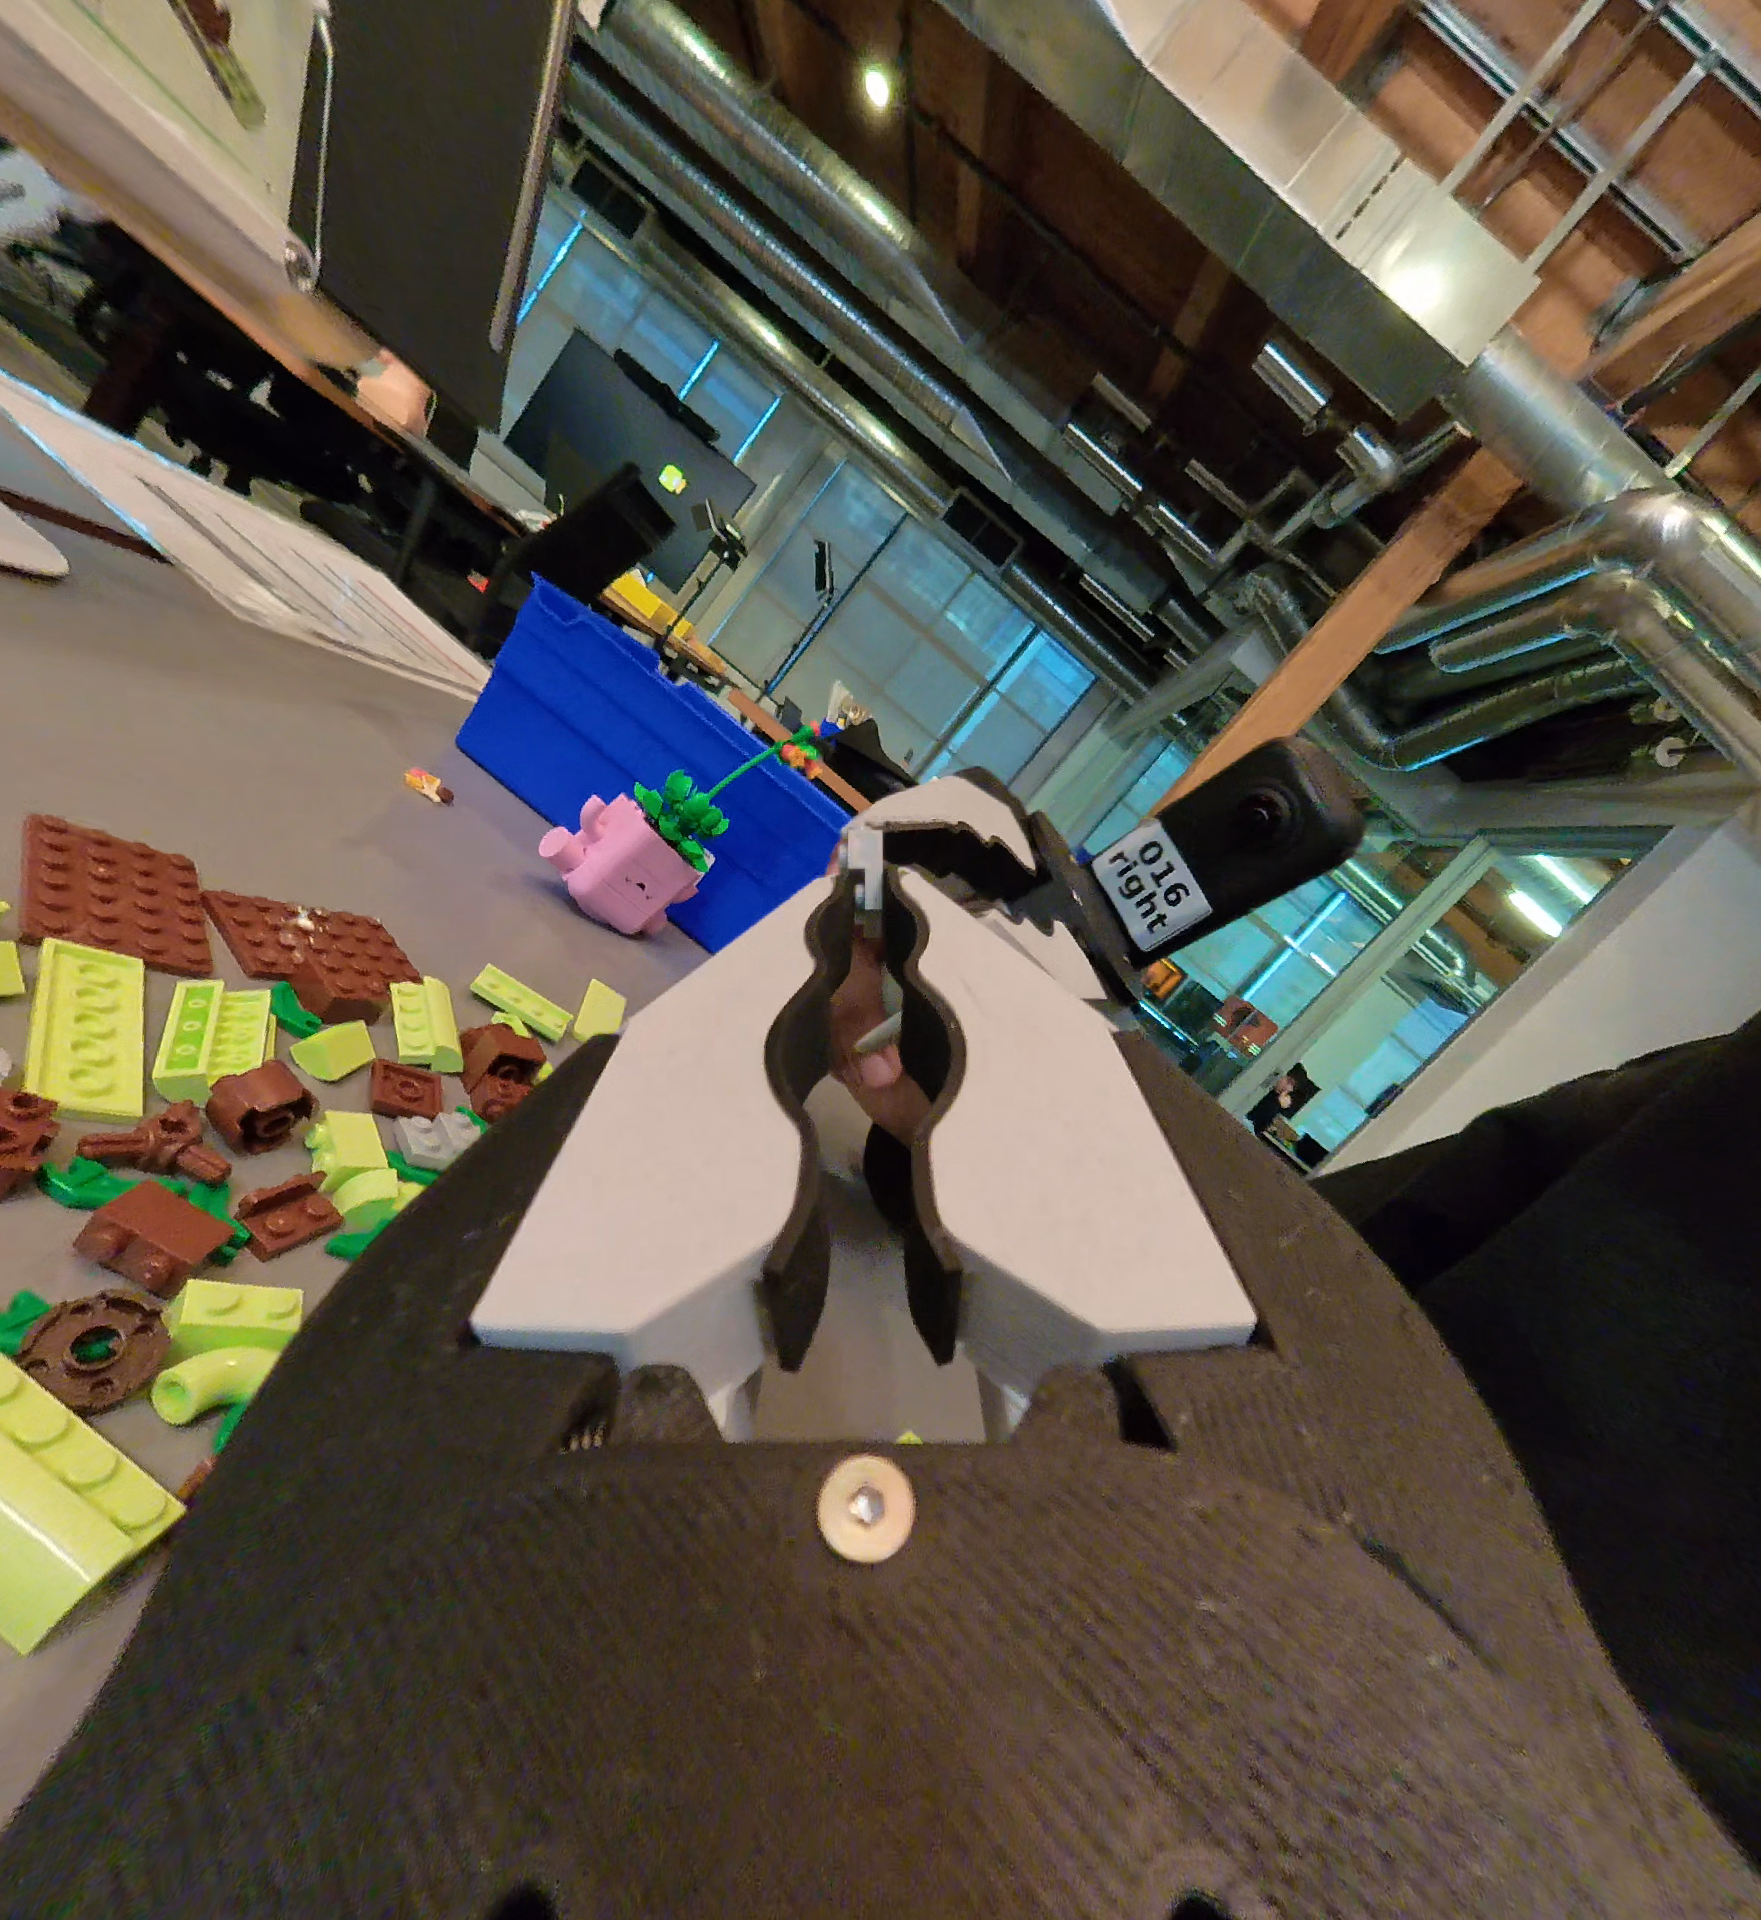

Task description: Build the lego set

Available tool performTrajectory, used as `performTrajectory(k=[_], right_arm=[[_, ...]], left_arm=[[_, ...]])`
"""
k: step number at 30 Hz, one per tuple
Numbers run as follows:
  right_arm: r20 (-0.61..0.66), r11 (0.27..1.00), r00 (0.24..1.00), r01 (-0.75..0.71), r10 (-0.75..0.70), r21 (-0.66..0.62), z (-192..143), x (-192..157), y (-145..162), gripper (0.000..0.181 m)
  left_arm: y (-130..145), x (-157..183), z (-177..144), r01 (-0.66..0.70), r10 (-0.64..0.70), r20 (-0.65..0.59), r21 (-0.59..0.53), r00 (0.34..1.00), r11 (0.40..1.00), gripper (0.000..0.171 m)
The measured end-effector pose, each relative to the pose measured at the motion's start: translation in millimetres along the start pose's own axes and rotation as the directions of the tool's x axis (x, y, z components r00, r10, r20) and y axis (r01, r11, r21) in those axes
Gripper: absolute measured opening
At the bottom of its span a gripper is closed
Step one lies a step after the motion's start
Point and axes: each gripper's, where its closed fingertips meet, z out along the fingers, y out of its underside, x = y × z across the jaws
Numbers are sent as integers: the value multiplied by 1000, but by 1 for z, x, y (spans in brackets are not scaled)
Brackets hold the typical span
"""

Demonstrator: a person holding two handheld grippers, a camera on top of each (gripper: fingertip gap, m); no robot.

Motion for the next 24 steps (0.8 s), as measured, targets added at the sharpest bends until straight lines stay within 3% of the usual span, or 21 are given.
performTrajectory(k=[7, 12, 17, 21, 24], right_arm=[[163, 944, 939, -319, 303, 82, -1, -1, -5, 31], [444, 752, 687, -658, 575, 44, -6, -9, -15, 32], [463, 741, 667, -670, 583, 32, -8, -10, -15, 22], [476, 740, 661, -672, 580, 31, -9, -10, -16, 6], [456, 761, 690, -647, 562, 41, -10, -9, -14, 6]], left_arm=[[-3, 13, -1, -221, 221, 26, -1, 975, 975, 3], [1, 20, 1, -378, 379, 60, -28, 923, 925, 3], [3, 25, 2, -453, 454, 69, -39, 888, 891, 3], [2, 25, 1, -415, 416, 51, -23, 908, 909, 3], [3, 24, 3, -403, 404, 54, -29, 913, 915, 3]])
